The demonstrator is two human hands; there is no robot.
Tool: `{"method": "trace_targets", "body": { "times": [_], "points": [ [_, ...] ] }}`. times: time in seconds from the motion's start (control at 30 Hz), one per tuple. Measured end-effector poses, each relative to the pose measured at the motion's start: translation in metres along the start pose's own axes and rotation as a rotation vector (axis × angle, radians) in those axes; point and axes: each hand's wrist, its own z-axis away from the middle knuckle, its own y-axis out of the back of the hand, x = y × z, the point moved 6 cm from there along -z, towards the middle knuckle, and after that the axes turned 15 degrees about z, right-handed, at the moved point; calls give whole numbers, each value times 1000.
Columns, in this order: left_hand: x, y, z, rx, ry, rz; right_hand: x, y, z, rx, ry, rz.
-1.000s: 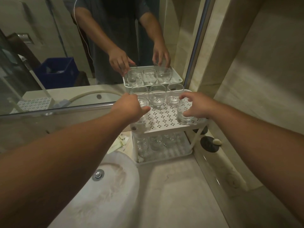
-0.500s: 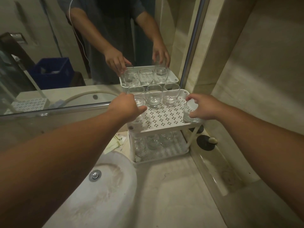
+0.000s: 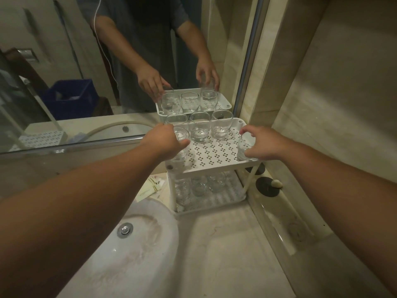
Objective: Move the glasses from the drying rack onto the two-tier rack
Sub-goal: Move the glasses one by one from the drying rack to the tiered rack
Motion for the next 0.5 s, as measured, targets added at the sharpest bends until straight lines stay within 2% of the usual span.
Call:
{"method": "trace_targets", "body": {
  "times": [0.2, 0.5],
  "points": [
    [1, 1, 7, -38, -5, 100, -1, -3, -3, 81, -14, -61],
    [2, -1, 22, -73, -27, 244, -3, -5, -2, 100, -17, -33]
  ]
}}
